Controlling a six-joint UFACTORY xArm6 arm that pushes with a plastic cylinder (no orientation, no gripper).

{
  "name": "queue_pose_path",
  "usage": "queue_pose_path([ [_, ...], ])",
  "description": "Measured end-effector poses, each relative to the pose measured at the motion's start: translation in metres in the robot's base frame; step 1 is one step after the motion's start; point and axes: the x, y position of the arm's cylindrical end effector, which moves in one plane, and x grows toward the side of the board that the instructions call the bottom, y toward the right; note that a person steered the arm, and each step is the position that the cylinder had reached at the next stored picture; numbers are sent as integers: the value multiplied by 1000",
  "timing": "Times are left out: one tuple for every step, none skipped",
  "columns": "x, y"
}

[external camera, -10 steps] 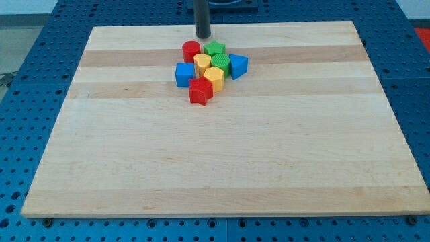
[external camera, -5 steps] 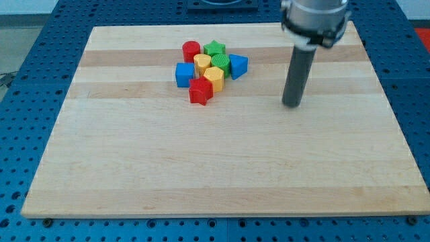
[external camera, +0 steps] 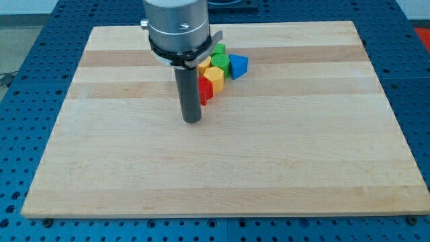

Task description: Push the red star into the blue cube

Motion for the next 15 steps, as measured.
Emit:
queue_pose_path([
  [-17, -14],
  [-17, -22],
  [34, -13],
  [94, 31],
  [31, 136],
  [14, 145],
  [-20, 106],
  [-20, 96],
  [-21, 85],
  [-22, 66],
  [-22, 48],
  [-25, 32],
  [-43, 15],
  [-59, 6],
  [-64, 6],
])
